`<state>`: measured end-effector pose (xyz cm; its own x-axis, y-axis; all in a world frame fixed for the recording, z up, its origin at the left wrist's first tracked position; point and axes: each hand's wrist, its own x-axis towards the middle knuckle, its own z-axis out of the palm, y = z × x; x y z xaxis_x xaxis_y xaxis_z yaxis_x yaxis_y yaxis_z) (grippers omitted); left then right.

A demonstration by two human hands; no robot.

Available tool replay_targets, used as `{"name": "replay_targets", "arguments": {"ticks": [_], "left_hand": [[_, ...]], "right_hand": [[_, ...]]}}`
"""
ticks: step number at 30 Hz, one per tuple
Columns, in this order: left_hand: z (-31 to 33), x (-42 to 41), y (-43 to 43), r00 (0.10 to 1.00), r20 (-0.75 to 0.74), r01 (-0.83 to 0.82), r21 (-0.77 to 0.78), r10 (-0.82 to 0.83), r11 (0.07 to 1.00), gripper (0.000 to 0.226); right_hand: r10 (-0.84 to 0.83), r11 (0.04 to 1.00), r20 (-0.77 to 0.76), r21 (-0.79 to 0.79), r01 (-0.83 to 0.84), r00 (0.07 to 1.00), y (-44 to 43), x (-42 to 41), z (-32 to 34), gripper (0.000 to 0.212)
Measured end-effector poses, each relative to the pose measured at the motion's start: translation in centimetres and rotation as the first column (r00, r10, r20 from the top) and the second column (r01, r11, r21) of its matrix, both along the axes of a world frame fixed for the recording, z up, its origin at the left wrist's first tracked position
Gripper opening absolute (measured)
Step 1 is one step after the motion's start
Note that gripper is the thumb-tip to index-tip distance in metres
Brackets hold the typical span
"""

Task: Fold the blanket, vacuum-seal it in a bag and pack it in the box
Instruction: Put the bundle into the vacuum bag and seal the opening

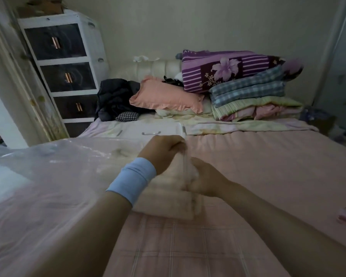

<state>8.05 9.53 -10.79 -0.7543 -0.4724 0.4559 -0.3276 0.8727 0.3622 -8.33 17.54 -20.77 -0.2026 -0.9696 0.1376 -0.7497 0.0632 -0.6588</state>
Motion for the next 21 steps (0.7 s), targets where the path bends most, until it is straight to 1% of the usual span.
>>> {"name": "replay_targets", "arguments": {"ticks": [1, 3, 5, 6, 8, 9, 10, 11, 14, 15, 18, 19, 21], "left_hand": [[2.0, -0.6, 0.3, 1.0, 0.001, 0.002, 0.034, -0.002, 0.999, 0.019], [6.4, -1.9, 0.9, 1.0, -0.021, 0.015, 0.154, -0.012, 0.988, 0.02], [10.3, -2.9, 1.4, 0.999, -0.043, 0.028, 0.277, -0.017, 0.961, 0.022], [12.7, -3.7, 1.6, 0.999, -0.032, 0.022, 0.313, -0.012, 0.95, 0.023], [15.2, -4.6, 2.0, 1.0, 0.004, 0.002, 0.359, -0.004, 0.933, 0.024], [16.6, -5.0, 2.2, 1.0, 0.004, -0.005, 0.405, 0.003, 0.914, 0.025], [17.9, -5.5, 2.3, 1.0, -0.009, -0.011, 0.45, 0.017, 0.893, 0.025], [19.3, -6.0, 2.6, 0.999, -0.034, -0.012, 0.497, 0.033, 0.868, 0.025], [23.0, -7.4, 3.5, 0.989, -0.124, 0.011, 0.615, 0.082, 0.789, 0.021], [24.7, -8.0, 4.0, 0.987, -0.131, 0.017, 0.645, 0.089, 0.764, 0.022], [28.5, -9.6, 5.1, 0.987, -0.139, 0.033, 0.672, 0.083, 0.74, 0.022], [29.8, -10.0, 5.5, 0.984, -0.151, 0.03, 0.681, 0.099, 0.731, 0.023], [32.5, -10.7, 6.4, 0.973, -0.19, 0.044, 0.706, 0.129, 0.707, 0.023]], "right_hand": [[-0.018, 1.0, 0.036, -0.002, 0.018, 0.999, 0.4, -0.4, 1.6, 0.104], [-0.037, 0.999, 0.089, -0.019, 0.039, 0.995, 1.5, -1.1, 5.4, 0.097], [-0.078, 0.997, 0.081, -0.015, 0.08, 0.994, 2.3, -1.7, 9.0, 0.084], [-0.112, 0.994, 0.088, 0.03, 0.109, 0.99, 2.7, -2.3, 11.2, 0.072], [-0.146, 0.982, 0.126, 0.137, 0.129, 0.981, 3.7, -2.7, 14.3, 0.042], [-0.167, 0.976, 0.15, 0.168, 0.141, 0.974, 4.3, -3.0, 15.9, 0.032], [-0.188, 0.971, 0.164, 0.178, 0.159, 0.968, 4.9, -3.4, 17.4, 0.03], [-0.206, 0.968, 0.165, 0.181, 0.176, 0.964, 5.6, -3.8, 19.0, 0.037], [-0.238, 0.952, 0.142, 0.228, 0.202, 0.961, 7.7, -4.6, 22.6, 0.077], [-0.255, 0.943, 0.133, 0.253, 0.216, 0.958, 8.5, -5.2, 24.0, 0.084], [-0.341, 0.915, 0.024, 0.24, 0.325, 0.94, 10.6, -6.8, 27.5, 0.088], [-0.371, 0.905, 0.002, 0.225, 0.361, 0.929, 11.4, -7.3, 28.8, 0.084], [-0.383, 0.904, -0.01, 0.199, 0.378, 0.924, 13.1, -7.7, 31.4, 0.067]]}}
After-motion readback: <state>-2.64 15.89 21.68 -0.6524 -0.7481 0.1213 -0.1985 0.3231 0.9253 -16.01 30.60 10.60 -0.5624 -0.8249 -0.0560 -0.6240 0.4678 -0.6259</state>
